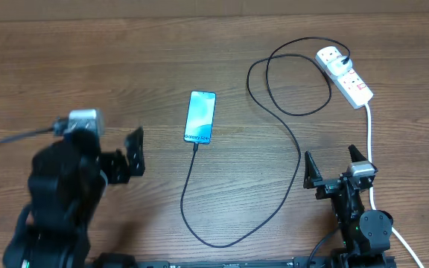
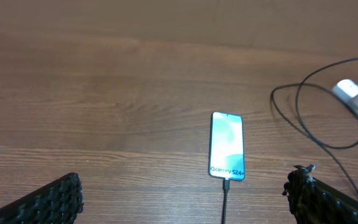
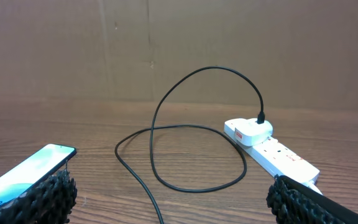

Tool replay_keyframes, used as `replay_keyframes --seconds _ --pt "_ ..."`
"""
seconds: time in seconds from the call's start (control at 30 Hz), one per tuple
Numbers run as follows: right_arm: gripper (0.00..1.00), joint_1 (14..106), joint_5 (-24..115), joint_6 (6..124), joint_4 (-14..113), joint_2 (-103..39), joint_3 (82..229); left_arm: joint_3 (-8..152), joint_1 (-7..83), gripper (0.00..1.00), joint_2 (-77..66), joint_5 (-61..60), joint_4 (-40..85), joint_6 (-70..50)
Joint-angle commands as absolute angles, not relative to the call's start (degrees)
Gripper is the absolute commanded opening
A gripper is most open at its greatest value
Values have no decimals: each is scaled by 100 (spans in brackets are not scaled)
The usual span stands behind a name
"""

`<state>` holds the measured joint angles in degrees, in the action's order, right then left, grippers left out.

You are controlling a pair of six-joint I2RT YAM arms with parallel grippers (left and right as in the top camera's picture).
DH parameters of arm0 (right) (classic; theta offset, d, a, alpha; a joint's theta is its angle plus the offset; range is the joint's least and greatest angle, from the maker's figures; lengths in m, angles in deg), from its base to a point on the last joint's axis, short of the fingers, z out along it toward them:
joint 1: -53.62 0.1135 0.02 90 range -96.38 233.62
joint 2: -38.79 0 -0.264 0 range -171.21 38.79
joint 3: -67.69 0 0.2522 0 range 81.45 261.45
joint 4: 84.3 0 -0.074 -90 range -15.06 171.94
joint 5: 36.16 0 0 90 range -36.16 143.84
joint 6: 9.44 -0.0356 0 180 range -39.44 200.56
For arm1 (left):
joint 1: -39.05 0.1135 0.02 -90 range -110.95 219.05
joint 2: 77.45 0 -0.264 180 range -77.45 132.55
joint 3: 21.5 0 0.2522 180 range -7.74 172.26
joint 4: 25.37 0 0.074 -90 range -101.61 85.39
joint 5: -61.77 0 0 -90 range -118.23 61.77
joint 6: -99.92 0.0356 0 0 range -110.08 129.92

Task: Plug charger to phone and switch on socket

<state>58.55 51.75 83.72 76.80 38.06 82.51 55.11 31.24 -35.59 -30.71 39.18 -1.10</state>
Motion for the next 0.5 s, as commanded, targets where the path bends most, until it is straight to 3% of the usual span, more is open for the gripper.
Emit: replay_keyframes --seconds 0.0,0.23,0.47 --pt "100 5881 5228 8343 7712 3862 8192 5419 3163 100 -3788 -3182 3957 314" --pt "100 5881 5228 8343 7712 3862 8192 4814 3375 100 -4129 -3121 3843 381" --pt "100 5881 5228 8343 7712 3862 8192 3400 3928 100 -5097 -3117 2803 152"
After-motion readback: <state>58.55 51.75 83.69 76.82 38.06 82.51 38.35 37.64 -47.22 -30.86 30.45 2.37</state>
